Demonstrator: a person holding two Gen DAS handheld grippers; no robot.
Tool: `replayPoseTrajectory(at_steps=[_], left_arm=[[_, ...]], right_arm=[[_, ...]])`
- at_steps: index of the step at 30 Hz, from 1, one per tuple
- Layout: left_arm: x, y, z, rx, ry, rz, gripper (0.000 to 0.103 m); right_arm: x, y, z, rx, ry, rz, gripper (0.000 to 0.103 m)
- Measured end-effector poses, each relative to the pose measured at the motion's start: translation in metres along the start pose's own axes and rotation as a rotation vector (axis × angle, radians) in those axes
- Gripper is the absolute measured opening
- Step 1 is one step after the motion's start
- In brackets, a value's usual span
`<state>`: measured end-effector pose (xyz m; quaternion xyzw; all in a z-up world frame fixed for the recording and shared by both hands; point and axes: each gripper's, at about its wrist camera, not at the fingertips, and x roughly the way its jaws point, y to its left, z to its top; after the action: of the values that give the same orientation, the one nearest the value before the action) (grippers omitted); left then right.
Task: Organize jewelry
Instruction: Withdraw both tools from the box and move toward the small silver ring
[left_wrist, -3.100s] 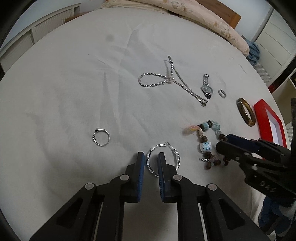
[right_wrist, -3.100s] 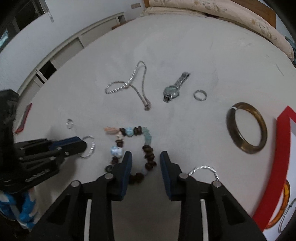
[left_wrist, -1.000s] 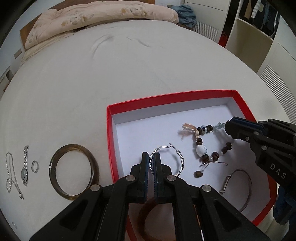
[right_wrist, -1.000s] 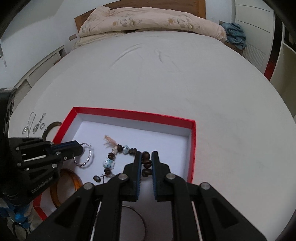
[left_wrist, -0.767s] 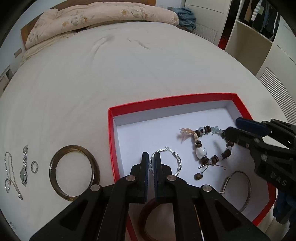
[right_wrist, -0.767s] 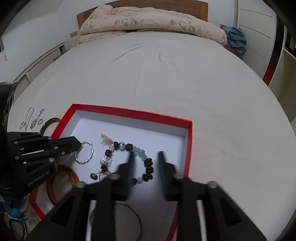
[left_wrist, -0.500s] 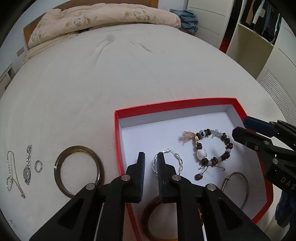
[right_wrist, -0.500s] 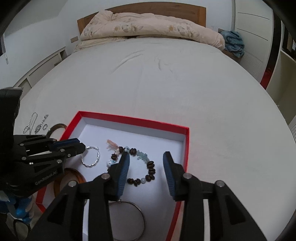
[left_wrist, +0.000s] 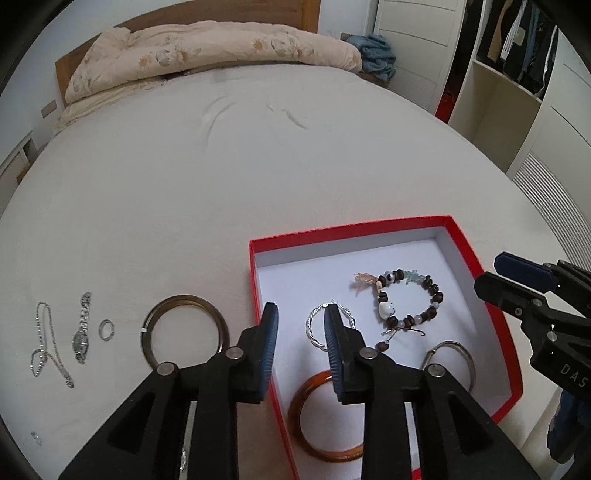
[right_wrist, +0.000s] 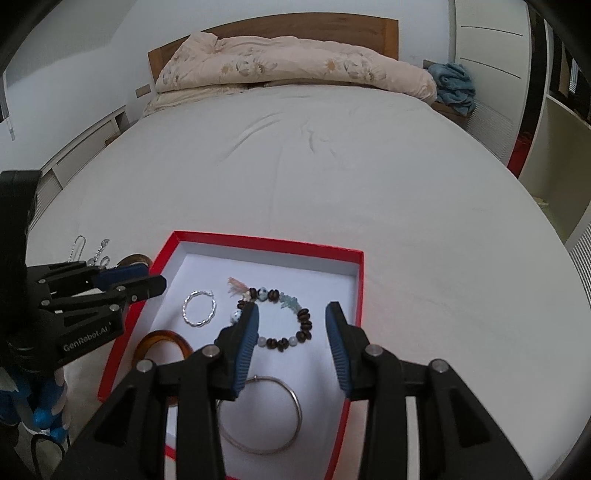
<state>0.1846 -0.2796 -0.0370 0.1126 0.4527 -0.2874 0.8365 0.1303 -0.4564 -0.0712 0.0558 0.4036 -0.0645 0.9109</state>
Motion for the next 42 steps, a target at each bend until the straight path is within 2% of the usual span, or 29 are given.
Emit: replayPoseTrajectory(at_steps=[11, 25, 33, 42], left_arm=[[-0.027, 0.006, -0.003, -0.006, -0.029, -0.002, 0.03], [-0.042, 0.014, -0.011, -0.027, -0.052, 0.023, 0.036], [-0.034, 0.016, -0.015, -0.047, -0.044, 0.025, 0.046], [-0.033, 0.034, -0.024, -0.085, -0.044, 0.083, 0.055]], right_arm=[[-0.03, 0.009, -0.004, 0.009, -0.031, -0.014, 0.036], [-0.035, 0.028, -0.009, 0.008, -0.033, -0.008, 0.037], [-0.026, 0.03, -0.014, 0.006, -0.019, -0.012, 0.037], [-0.015, 0.043, -0.019, -0.015, -0.007, 0.004, 0.042]])
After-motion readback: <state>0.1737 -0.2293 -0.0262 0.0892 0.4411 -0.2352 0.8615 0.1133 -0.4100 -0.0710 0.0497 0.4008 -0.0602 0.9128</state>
